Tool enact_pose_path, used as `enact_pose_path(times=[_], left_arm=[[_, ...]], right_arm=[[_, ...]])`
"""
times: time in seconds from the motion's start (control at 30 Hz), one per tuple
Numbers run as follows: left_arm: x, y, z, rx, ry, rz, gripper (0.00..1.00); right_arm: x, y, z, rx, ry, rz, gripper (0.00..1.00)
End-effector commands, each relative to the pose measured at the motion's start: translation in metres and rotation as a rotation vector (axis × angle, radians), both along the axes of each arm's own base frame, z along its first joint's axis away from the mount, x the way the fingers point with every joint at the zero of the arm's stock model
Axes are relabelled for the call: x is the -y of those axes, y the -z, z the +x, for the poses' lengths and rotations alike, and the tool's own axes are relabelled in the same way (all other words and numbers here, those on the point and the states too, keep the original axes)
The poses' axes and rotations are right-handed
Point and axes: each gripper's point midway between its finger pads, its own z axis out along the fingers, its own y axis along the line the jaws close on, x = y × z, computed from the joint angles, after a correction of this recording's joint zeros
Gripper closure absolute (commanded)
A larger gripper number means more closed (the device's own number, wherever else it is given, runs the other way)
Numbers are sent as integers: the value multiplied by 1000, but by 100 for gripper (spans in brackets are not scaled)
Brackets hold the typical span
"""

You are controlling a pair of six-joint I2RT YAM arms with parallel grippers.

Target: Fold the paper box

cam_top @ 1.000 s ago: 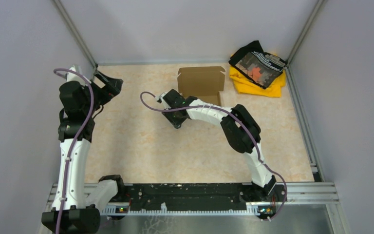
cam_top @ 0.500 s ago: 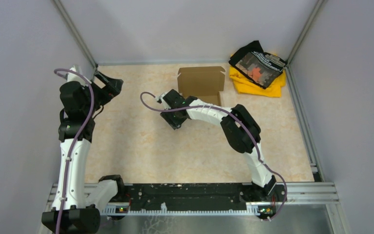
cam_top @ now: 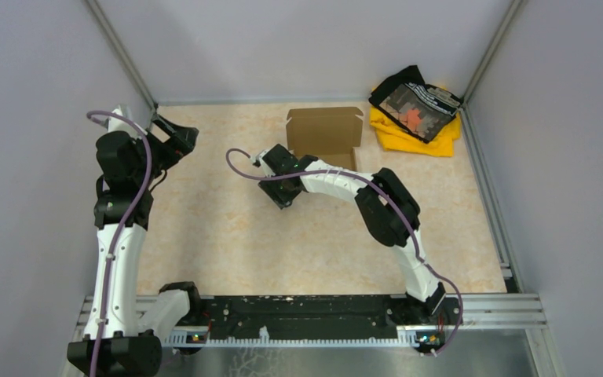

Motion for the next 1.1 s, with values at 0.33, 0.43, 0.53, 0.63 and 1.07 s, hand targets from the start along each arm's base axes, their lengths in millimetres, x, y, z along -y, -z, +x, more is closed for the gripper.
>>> enact_pose_path(times=[0.33, 0.43, 0.53, 0.63, 1.07], left_arm=[[0, -10, 0, 40, 3, 7, 1], [0, -10, 0, 39, 4, 8, 1], [-1, -11, 0, 42, 2, 8, 1], [0, -12, 0, 42, 4, 8, 1], [0, -11, 0, 42, 4, 6, 1]], right_arm=[[-7, 18, -1, -21, -5, 0, 50], [-7, 17, -1, -23, -6, 0, 54], [-6, 16, -2, -25, -7, -3, 60], [-5, 11, -2, -20, -7, -1, 65], [-7, -23, 4, 38, 3, 34, 67]])
